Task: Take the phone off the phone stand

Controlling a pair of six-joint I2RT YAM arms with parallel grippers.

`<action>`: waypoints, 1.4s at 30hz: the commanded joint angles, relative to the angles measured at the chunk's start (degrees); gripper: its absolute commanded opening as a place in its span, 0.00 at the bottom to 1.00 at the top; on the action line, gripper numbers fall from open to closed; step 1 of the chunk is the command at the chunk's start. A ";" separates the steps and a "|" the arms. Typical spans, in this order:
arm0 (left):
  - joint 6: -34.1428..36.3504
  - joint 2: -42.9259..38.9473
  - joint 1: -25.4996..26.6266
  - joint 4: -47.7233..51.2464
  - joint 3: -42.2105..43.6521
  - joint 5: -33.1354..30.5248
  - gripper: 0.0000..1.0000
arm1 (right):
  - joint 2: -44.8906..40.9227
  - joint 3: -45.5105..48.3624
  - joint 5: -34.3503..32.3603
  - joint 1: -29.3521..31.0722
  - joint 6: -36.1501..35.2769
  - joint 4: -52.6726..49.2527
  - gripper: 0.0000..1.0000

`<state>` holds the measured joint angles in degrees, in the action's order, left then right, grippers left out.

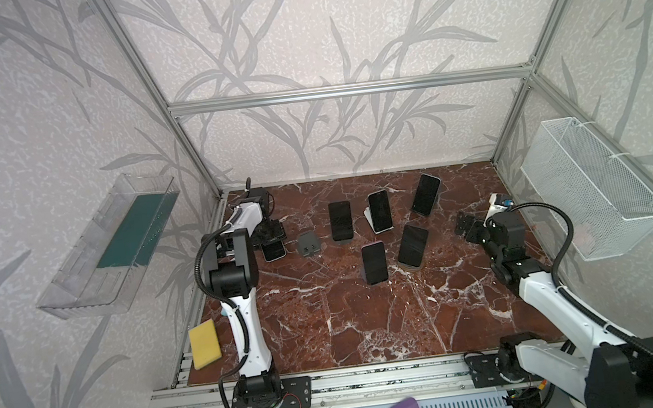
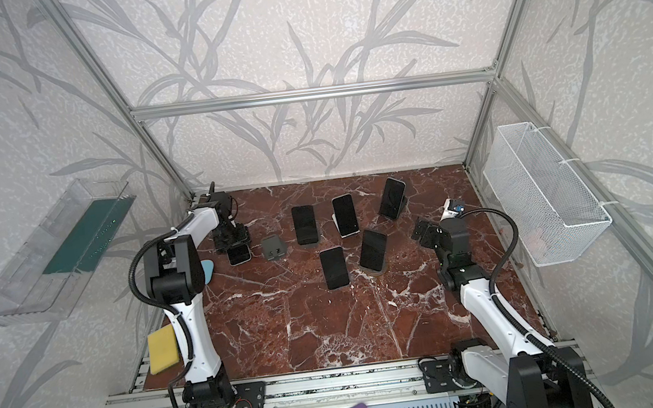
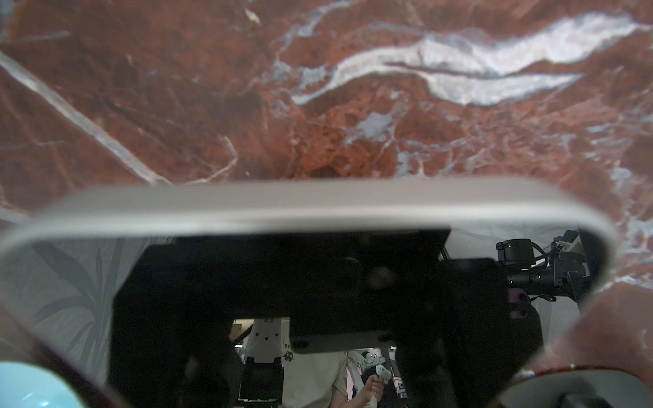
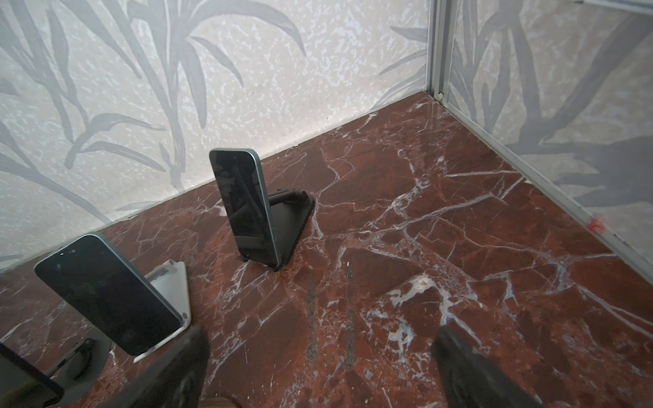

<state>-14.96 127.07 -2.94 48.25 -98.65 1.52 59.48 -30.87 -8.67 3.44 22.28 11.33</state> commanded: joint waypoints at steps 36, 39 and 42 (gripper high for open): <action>1.42 -10.98 4.81 9.91 3.17 -7.31 0.83 | -4.73 0.75 -0.17 0.25 -0.62 0.68 0.98; 0.26 -15.14 4.80 10.05 1.07 -8.42 0.83 | -4.64 0.75 0.27 0.26 -0.22 0.62 0.98; -2.26 -21.26 5.41 5.41 3.91 -7.58 0.82 | -4.72 0.86 0.41 0.25 0.03 0.44 0.98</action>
<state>-15.49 112.75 2.00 54.94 -94.50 -4.84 55.77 -30.02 -8.86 3.44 21.47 11.97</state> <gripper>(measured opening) 0.819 0.984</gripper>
